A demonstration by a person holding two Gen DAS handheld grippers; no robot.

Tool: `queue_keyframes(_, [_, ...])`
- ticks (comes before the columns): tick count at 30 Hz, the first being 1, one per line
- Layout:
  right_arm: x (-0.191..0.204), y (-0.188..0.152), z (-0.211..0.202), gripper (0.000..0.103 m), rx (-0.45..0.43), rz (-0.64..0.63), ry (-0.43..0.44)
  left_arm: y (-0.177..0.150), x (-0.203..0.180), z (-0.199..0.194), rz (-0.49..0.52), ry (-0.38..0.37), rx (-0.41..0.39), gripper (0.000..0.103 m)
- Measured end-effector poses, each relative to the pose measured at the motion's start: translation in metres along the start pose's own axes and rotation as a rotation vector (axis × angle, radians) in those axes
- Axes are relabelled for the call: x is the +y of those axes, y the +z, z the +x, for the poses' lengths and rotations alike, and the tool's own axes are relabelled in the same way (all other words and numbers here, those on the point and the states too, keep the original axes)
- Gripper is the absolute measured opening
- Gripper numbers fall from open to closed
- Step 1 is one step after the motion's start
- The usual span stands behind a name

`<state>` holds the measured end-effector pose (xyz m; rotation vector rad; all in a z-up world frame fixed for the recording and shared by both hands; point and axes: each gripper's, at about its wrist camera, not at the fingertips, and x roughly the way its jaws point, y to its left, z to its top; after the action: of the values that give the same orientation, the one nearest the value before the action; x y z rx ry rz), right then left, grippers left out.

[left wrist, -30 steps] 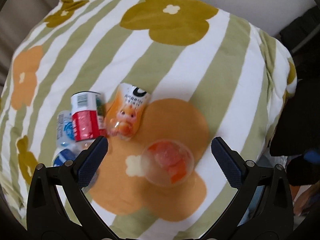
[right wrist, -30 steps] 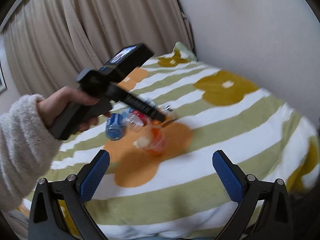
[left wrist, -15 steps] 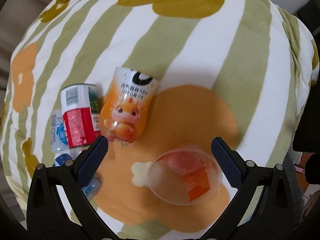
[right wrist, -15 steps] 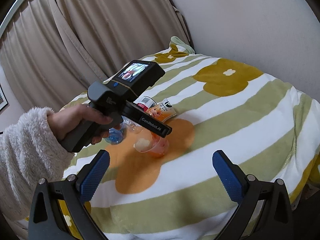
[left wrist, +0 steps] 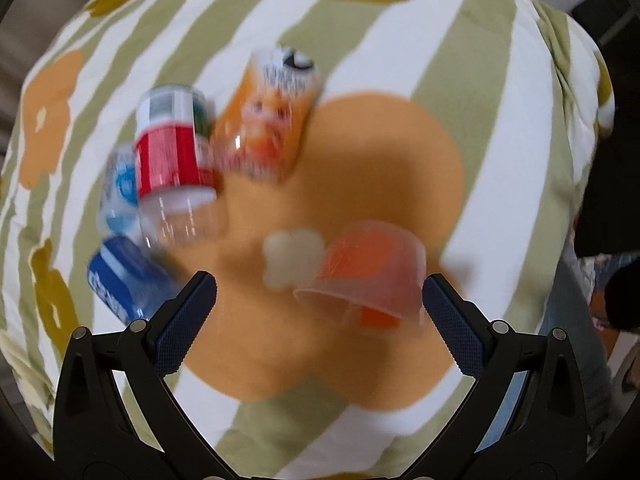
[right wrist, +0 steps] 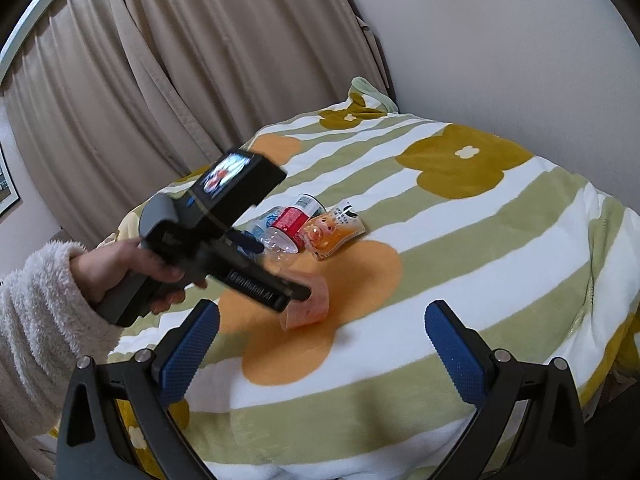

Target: Flip cup upside down

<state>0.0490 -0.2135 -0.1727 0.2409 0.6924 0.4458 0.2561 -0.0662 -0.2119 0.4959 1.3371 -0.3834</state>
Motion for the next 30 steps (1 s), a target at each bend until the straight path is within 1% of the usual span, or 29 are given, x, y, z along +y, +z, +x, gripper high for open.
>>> queue_keyframes(4, [0.005, -0.002, 0.001, 0.102, 0.007, -0.005, 0.006, -0.015, 0.004, 0.004, -0.014, -0.067, 0.029, 0.102])
queue_keyframes(8, [0.008, -0.001, 0.004, 0.102, 0.014, -0.002, 0.026, -0.021, 0.009, 0.001, -0.046, -0.094, 0.008, 0.102])
queue_keyframes(10, [0.007, 0.002, 0.009, 0.103, 0.027, 0.02, 0.052, -0.022, 0.013, -0.002, -0.063, -0.104, -0.007, 0.102])
queue_keyframes(13, [0.0, 0.007, 0.026, 0.103, 0.071, 0.097, 0.088, -0.026, 0.018, -0.003, -0.077, -0.12, -0.017, 0.102])
queue_keyframes(16, [-0.015, 0.013, 0.051, 0.103, 0.12, 0.239, 0.137, -0.028, 0.023, 0.0, -0.089, -0.127, -0.023, 0.102])
queue_keyframes(19, [-0.029, 0.01, 0.07, 0.103, 0.159, 0.377, 0.185, -0.034, 0.029, -0.001, -0.103, -0.14, -0.032, 0.102])
queue_keyframes(23, [-0.039, 0.004, 0.092, 0.103, 0.205, 0.51, 0.229, -0.034, 0.034, -0.001, -0.115, -0.147, -0.04, 0.102])
queue_keyframes(26, [-0.04, -0.002, 0.109, 0.103, 0.23, 0.636, 0.294, -0.045, 0.043, -0.012, -0.145, -0.161, -0.08, 0.102])
queue_keyframes(28, [-0.041, -0.007, 0.122, 0.103, 0.244, 0.76, 0.32, -0.056, 0.047, -0.022, -0.155, -0.161, -0.11, 0.102])
queue_keyframes(29, [-0.04, -0.011, 0.131, 0.103, 0.249, 0.845, 0.338, -0.065, 0.05, -0.03, -0.155, -0.153, -0.132, 0.102])
queue_keyframes(30, [-0.039, -0.013, 0.137, 0.103, 0.247, 0.893, 0.345, -0.071, 0.052, -0.035, -0.157, -0.149, -0.146, 0.102])
